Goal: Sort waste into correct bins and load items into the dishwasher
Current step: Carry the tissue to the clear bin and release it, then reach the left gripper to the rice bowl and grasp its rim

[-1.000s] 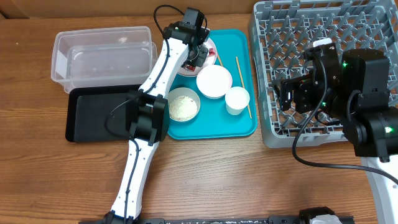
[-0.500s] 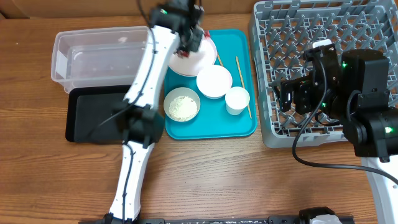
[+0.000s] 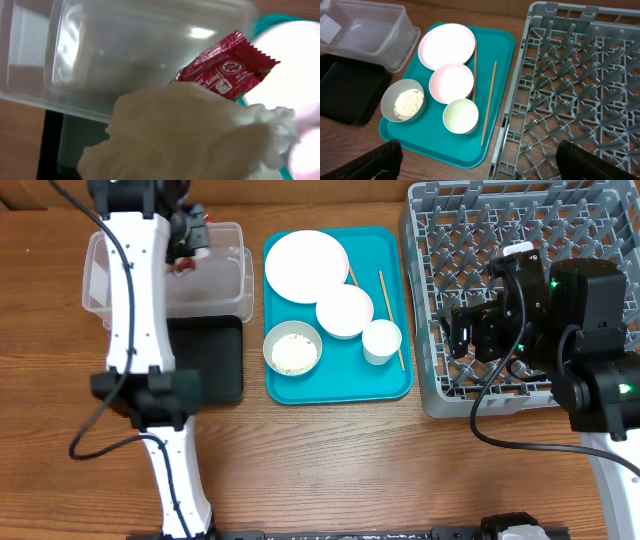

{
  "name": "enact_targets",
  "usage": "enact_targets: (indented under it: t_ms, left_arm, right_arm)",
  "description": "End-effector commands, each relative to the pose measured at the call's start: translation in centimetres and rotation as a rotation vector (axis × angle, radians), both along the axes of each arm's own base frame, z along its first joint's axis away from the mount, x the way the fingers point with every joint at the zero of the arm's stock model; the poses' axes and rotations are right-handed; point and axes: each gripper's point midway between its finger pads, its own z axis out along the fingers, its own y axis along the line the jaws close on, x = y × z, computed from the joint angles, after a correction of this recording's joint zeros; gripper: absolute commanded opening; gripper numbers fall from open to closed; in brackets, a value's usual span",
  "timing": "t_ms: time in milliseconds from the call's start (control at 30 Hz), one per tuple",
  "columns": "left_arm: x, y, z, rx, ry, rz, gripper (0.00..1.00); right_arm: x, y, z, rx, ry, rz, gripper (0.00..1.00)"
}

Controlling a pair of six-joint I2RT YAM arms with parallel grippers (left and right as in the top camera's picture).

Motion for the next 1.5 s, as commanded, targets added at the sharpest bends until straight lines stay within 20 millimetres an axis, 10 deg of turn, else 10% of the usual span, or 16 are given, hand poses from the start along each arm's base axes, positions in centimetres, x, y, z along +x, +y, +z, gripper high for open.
enact_targets:
  t_ms: [0,200,500,667,967,1467]
  left_arm:
    - [-0.1,2.4,-4.3,-0.039,0.078,0.235,0.04]
    - [-0.4,4.4,-9.8,-0.088,0.148,0.520,0.05]
    - [1.8,4.4,-9.8,-0.122,0.066,0.545,0.82]
    - [3.7,3.8,-6.0,-0.160,-0.039,0.419,1.00]
    - [4.7,-1.1,4.1,-0.269,-0.266,-0.093,1.00]
    - [-6.6,-9.3,20.3,-0.443,-0.530,-0.488,0.88]
  right_arm:
    - [0.0,0.2,1.5,0.014,-0.038,0.005,1.00]
    - [0.0,0.2,1.5,0.015,-0.037,0.005,1.00]
    - [-0.1,0.6,1.6,0.032,-0.035,0.025,1.00]
    - [-0.1,0.6,1.6,0.032,-0.035,0.025,1.00]
    - [-0.1,0.7,1.6,0.033,-0.036,0.026,1.00]
    - [-1.0,1.5,2.5,0.096,-0.043,0.048,1.00]
